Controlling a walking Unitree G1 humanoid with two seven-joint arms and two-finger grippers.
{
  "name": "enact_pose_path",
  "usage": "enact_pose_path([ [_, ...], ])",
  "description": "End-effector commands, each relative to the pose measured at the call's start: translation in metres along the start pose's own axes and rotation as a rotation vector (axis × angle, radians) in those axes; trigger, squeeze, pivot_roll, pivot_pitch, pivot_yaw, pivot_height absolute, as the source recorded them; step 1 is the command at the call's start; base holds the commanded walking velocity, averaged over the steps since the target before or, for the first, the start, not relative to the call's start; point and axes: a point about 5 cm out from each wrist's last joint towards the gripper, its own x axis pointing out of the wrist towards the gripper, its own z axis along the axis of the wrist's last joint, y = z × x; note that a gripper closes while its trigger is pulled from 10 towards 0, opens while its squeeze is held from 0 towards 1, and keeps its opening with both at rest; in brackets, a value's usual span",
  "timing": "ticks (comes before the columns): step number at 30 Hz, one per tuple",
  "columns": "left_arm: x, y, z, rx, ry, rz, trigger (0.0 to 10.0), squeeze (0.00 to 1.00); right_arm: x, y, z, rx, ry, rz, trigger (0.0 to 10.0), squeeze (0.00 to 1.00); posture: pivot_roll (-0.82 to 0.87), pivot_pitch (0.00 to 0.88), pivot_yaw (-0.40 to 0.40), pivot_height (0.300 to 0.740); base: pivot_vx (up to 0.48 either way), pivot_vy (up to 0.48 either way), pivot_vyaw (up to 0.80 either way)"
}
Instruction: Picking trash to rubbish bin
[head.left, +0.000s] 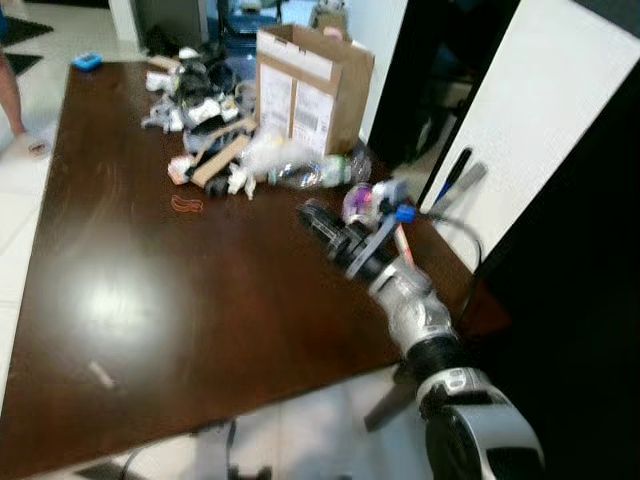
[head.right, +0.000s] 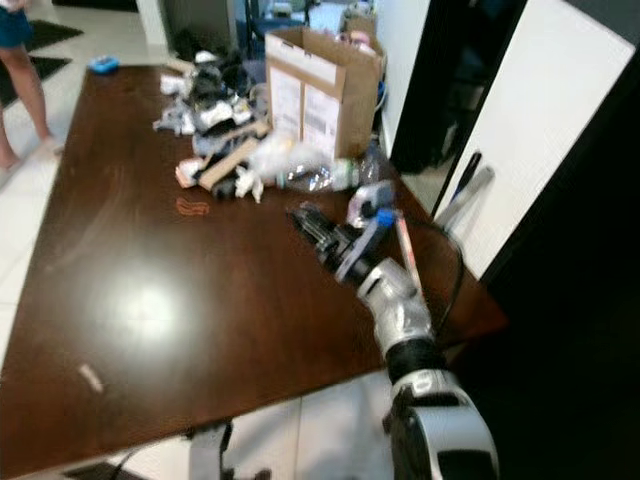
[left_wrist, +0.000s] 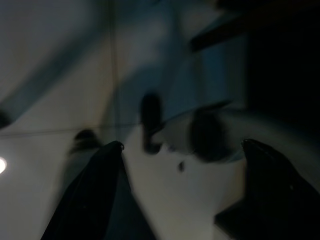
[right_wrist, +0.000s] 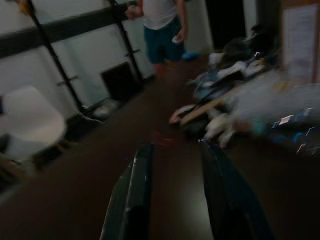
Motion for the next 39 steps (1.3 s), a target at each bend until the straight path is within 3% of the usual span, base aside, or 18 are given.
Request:
enact_pose_path([
  [1, -0.003, 0.002, -0.011, -0.015, 0.031, 0.01, 10.0, 0.0, 0.004, 0.004, -0.003, -0.016, 0.009, -0.001, 10.0, 1.0, 0.12, 0.104, -0.1, 0.74, 0.36, 0.0, 0.0],
  [12, -0.003, 0.003, -0.012, -0.044, 0.033, 0.029, 10.0, 0.0, 0.005, -0.005, -0.001, -0.131, 0.067, -0.114, 10.0, 1.0, 0.12, 0.104, -0.11, 0.74, 0.124, 0.0, 0.0],
  [22, -0.003, 0.002, -0.014, -0.04, 0.036, 0.028, 10.0, 0.0, 0.013, -0.004, -0.004, -0.225, 0.121, -0.15, 10.0, 1.0, 0.13, 0.101, -0.118, 0.74, 0.0, 0.0, 0.0],
  [29, -0.003, 0.0, -0.016, -0.048, 0.035, 0.028, 10.0, 0.0, 0.018, -0.001, -0.009, -0.351, 0.2, -0.167, 10.0, 1.0, 0.13, 0.115, -0.125, 0.74, 0.0, 0.0, 0.0],
  [30, -0.003, 0.0, -0.016, -0.05, 0.034, 0.027, 10.0, 0.0, 0.02, 0.0, -0.012, -0.37, 0.225, -0.168, 10.0, 0.85, 0.13, 0.12, -0.126, 0.74, 0.0, 0.0, 0.0],
  [31, -0.003, 0.0, -0.016, -0.05, 0.034, 0.027, 10.0, 0.0, 0.02, 0.0, -0.012, -0.37, 0.225, -0.168, 10.0, 0.85, 0.13, 0.12, -0.126, 0.74, 0.0, 0.0, 0.0],
  [32, -0.003, 0.0, -0.018, -0.054, 0.034, 0.027, 10.0, 0.0, 0.021, 0.002, -0.017, -0.402, 0.267, -0.169, 10.0, 0.0, 0.13, 0.13, -0.13, 0.74, 0.0, 0.0, 0.0],
  [39, -0.004, -0.002, -0.02, -0.063, 0.034, 0.026, 10.0, 0.0, 0.024, 0.009, -0.034, -0.466, 0.383, -0.182, 10.0, 0.0, 0.13, 0.144, -0.136, 0.74, 0.0, 0.0, 0.0],
])
